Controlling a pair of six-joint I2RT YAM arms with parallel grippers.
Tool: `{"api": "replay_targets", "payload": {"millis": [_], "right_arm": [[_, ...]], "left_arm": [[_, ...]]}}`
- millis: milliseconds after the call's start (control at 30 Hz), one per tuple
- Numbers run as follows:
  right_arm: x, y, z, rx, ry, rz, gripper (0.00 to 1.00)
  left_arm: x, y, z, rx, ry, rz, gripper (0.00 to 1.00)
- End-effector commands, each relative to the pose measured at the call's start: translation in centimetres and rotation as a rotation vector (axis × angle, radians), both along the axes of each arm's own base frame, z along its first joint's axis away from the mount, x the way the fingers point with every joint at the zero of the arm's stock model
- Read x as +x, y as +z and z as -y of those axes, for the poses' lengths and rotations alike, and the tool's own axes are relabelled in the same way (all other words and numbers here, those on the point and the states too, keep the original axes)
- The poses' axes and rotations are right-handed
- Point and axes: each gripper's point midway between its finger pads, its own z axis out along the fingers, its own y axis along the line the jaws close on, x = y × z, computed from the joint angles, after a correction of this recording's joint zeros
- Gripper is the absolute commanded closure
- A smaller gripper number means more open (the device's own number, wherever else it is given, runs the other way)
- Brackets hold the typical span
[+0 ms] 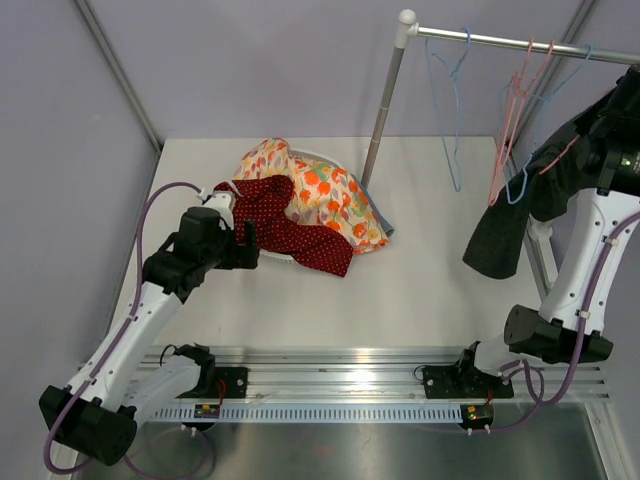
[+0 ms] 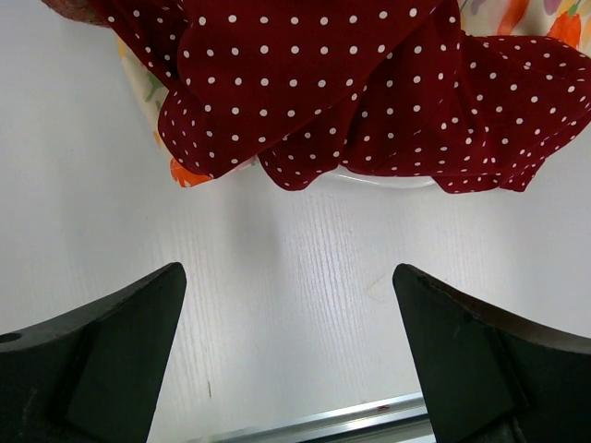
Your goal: Remove the skirt from the hanger
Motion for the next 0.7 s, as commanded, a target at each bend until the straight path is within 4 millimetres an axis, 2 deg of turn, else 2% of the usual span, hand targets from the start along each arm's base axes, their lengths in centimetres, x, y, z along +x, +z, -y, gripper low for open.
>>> {"api": "replay_targets", "payload": {"millis": [0,33,67,133,167,200,300,333,433,467,500,533,567,600,633,667], "right_arm": [[-4.2,7.7,-1.7,-0.063,0.002,0.223,1.0],[-4.7,7.8,-1.9,-0.064,0.001,0.228,1.0],[-6.1,8.6,-2.2,-0.078,-0.003,0.252,1.0],[-6.8,7.7,-2.5,-0.074,-0.003,0.243,1.0],[-8.3,8.2,-3.1,-0.079,0.003,0.267,1.0],[-8.1,7.2,-3.5,-0.065,0.028,0.25,1.0],[-9.7,6.4,-4.7,-0.051,0.06,0.249,1.0],[-10.6,6.5,-5.2,-0.052,0.065,0.261,1.0],[-11.8,6.1,-6.0,-0.04,0.081,0.271,1.0],[-12.4,5.9,-6.5,-0.036,0.099,0.279,1.0],[-12.4,5.8,-7.5,-0.011,0.143,0.287,1.0],[-12.3,5.5,-8.2,0.005,0.178,0.287,1.0],[-12.4,5.3,-8.8,0.019,0.206,0.287,1.0],[-12.4,4.9,-9.8,0.055,0.251,0.285,1.0],[-12.4,4.9,-10.7,0.068,0.296,0.289,1.0],[-12.9,4.9,-11.3,0.076,0.318,0.297,1.0]], "left_arm": [[0.9,1.4,0.0,0.011,0.003,0.049,0.01],[0.9,1.3,0.0,0.014,0.003,0.047,0.01],[0.9,1.5,0.1,0.014,-0.002,0.051,0.01],[0.8,1.9,0.5,0.003,-0.02,0.067,0.01],[0.7,2.6,0.8,-0.014,-0.04,0.091,0.01],[0.8,3.2,1.3,-0.032,-0.06,0.118,0.01],[0.9,5.0,1.9,-0.068,-0.092,0.174,0.01],[0.9,6.3,2.5,-0.096,-0.113,0.2,0.01],[1.0,9.2,4.2,-0.172,-0.147,0.248,0.01],[0.7,11.5,6.0,-0.207,-0.207,0.292,0.01],[1.0,13.0,7.5,-0.231,-0.242,0.322,0.01],[-0.1,14.2,10.2,-0.256,-0.343,0.34,0.01],[-0.6,15.5,12.0,-0.283,-0.413,0.367,0.01],[-1.0,18.8,13.9,-0.334,-0.481,0.443,0.01],[-1.7,19.1,16.6,-0.362,-0.587,0.428,0.01],[-3.5,21.1,19.2,-0.427,-0.7,0.468,0.01]]}}
